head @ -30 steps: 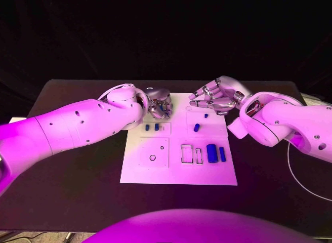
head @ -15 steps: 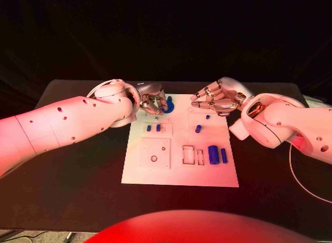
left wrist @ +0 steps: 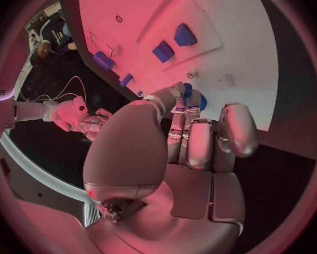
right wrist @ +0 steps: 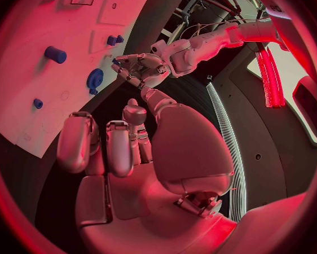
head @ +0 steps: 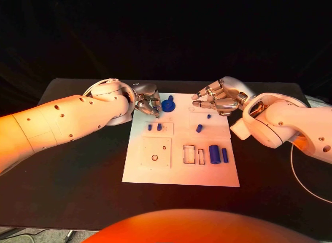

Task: Assemble the parts on the task board

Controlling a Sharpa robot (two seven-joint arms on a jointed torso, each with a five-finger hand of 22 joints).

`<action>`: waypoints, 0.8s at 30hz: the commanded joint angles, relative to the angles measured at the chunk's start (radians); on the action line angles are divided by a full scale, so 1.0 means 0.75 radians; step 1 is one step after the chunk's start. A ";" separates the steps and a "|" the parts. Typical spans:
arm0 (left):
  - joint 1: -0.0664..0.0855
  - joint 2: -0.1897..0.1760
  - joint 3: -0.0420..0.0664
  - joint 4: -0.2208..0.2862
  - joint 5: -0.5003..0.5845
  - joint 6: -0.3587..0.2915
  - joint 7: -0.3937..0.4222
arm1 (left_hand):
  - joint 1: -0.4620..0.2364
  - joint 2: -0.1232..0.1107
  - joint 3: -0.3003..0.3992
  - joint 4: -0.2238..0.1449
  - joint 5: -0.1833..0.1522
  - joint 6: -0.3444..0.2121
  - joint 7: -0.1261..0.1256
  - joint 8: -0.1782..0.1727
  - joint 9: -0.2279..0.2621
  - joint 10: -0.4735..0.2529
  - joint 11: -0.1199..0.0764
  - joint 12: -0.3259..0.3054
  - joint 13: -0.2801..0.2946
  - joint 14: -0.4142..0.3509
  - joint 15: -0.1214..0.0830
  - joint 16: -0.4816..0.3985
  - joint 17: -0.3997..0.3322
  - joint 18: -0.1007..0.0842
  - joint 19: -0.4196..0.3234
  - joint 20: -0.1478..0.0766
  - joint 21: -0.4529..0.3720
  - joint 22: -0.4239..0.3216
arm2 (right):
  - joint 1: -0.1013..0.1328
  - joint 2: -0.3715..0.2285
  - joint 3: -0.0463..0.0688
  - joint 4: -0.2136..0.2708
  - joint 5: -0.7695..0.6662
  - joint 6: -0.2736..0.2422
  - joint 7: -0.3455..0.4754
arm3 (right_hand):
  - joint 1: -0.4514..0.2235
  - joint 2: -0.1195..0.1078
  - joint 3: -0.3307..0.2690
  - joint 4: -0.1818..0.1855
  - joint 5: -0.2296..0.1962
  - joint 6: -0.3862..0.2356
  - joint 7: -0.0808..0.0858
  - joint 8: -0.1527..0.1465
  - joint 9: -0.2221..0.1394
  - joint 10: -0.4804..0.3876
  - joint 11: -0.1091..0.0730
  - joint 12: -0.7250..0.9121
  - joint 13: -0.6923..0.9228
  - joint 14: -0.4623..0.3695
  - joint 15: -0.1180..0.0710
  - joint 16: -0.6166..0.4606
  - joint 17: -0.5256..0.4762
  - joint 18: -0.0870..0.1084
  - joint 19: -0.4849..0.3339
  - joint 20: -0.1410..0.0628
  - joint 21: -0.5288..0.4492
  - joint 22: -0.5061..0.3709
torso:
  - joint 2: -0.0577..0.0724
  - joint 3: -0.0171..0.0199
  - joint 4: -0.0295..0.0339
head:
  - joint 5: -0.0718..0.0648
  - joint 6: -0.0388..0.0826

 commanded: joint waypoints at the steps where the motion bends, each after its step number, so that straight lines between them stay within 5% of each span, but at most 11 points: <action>1: -0.001 0.005 -0.002 -0.008 0.009 0.041 -0.004 | -0.017 0.001 0.006 0.001 0.006 0.005 0.000 -0.010 -0.002 0.019 -0.015 -0.008 0.001 0.039 -0.008 0.006 -0.003 -0.014 0.058 -0.007 0.005 0.114 | 0.000 0.001 0.000 0.003 -0.012 0.014 0.009 | -0.005 0.013 0.002 -0.003 0.004 -0.007 0.001 -0.008 0.000 -0.007 0.002 0.001 0.000 0.082 0.012 -0.003 0.105 0.024 -0.005 0.002 -0.004 0.001 | 0.001 0.0000 -0.0009 | 0.001 -0.002; 24: -0.012 0.041 -0.007 -0.050 -0.005 0.072 -0.003 | -0.020 0.001 0.005 0.001 0.006 0.006 -0.001 -0.011 -0.002 0.021 -0.016 -0.009 0.002 0.039 -0.008 0.007 -0.003 -0.013 0.057 -0.007 0.003 0.113 | 0.000 0.006 0.000 0.001 -0.012 0.014 0.009 | -0.004 0.014 0.002 -0.004 0.006 -0.007 0.001 -0.008 0.000 -0.007 0.001 0.001 0.000 0.082 0.012 -0.003 0.104 0.024 -0.005 0.002 -0.003 0.001 | 0.000 0.0007 -0.0025 | 0.003 -0.002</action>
